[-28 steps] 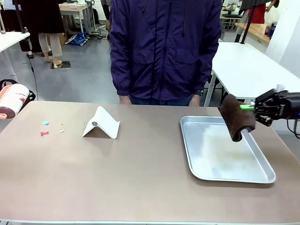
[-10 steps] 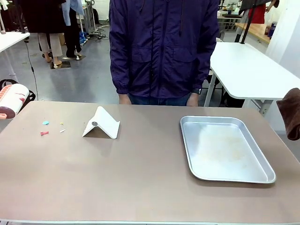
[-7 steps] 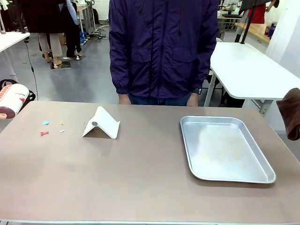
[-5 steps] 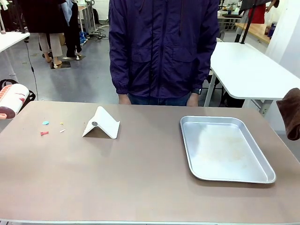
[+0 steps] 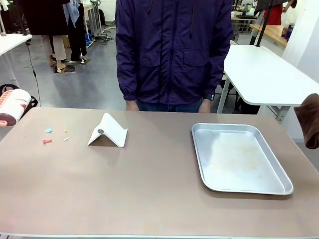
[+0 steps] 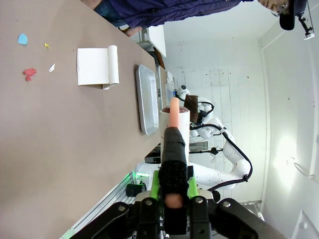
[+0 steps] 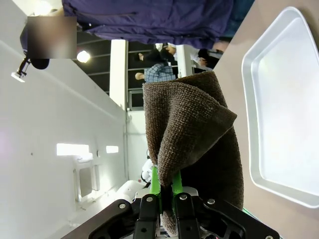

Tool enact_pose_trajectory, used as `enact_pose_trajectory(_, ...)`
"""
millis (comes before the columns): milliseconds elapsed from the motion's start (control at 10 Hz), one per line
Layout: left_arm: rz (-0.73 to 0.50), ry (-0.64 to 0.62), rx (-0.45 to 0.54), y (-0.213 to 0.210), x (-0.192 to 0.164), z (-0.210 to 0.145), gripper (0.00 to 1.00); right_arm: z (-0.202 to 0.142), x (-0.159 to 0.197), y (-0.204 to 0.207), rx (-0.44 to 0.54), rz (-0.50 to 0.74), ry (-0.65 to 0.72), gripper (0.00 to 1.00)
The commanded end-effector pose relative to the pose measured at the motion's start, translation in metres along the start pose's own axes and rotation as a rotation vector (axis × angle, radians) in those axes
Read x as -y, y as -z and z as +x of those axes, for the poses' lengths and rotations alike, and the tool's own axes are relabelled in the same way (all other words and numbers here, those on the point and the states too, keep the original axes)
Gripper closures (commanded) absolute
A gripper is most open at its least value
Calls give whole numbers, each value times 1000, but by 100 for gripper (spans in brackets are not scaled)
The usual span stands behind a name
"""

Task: Clean the surface of the table.
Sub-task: Clean the area not pointed to by the person.

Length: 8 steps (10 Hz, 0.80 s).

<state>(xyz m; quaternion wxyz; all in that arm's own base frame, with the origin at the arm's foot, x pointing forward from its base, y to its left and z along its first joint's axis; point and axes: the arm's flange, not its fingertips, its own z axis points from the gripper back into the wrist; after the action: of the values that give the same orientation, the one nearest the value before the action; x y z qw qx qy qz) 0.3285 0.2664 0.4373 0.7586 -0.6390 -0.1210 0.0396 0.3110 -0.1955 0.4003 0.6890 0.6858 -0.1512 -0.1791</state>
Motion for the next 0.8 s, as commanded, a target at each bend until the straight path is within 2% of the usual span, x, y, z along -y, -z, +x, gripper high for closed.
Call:
enact_pose_trajectory(0,-7,17,-3,-1,0,-3,100,0,-3,-1,7,30,-6,90)
enact_pose_trajectory(100,-7,17,-3,-1,0,-3,100,0,-3,-1,7,30,-6,90)
enact_pose_trajectory(200,0,0,0,0,0,0,78,0,-3,-1,7,30,-6,90)
enact_pose_trajectory(400,146,-31,52,-6,5,12,78,0,-3,-1,7,30,-6,90)
enact_pose_trajectory(500,263,-34,174,-18,4,18,78,0,-3,-1,7,30,-6,90)
enact_pose_trajectory(700,422,-104,247,-32,-2,25,97,0,-3,-1,7,30,-6,90)
